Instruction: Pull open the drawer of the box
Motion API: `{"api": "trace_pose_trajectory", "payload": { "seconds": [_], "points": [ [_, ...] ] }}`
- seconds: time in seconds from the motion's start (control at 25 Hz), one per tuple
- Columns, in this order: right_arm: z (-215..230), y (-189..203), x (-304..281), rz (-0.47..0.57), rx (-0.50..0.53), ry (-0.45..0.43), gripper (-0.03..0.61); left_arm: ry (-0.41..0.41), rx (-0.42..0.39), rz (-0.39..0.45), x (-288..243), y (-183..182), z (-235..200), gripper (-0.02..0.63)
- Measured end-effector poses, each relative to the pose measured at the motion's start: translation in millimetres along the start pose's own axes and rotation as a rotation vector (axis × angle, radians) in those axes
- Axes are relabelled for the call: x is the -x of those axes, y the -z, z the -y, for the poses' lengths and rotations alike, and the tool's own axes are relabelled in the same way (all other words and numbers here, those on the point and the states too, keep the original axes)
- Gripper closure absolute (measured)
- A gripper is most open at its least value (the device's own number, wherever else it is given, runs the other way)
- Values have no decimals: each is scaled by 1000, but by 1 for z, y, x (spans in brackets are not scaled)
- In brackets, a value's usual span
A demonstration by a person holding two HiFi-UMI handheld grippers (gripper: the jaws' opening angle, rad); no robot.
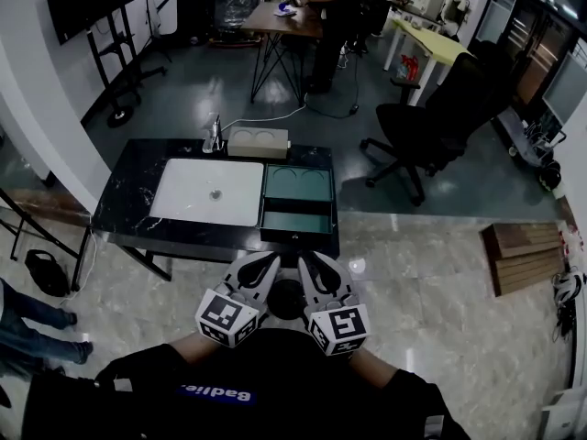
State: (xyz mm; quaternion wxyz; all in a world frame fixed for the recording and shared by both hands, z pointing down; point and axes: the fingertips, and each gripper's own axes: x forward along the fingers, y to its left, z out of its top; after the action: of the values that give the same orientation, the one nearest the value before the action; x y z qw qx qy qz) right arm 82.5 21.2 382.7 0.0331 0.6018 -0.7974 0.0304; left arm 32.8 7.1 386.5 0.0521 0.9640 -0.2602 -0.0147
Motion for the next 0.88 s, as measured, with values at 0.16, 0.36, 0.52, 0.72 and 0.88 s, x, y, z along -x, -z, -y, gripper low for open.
{"api": "trace_pose_trajectory", "payload": {
  "seconds": [0.16,0.36,0.52,0.72,0.88],
  "points": [
    [-8,-6,-3,16,6,-10,570,-1,4,-3,2,-1,-4,626],
    [-17,-2,-3,10,17,-42,575,1,6,-9,2,5,-3,626],
    [-25,-3,-6,15,23,-63,576,4,4,-8,3,4,-4,626],
    [-28,0,-5,9,15,-78,577,2,3,-7,4,4,-1,626],
    [-29,-2,-3,12,15,-85,577,-2,1,-9,6,3,0,626]
  ]
}}
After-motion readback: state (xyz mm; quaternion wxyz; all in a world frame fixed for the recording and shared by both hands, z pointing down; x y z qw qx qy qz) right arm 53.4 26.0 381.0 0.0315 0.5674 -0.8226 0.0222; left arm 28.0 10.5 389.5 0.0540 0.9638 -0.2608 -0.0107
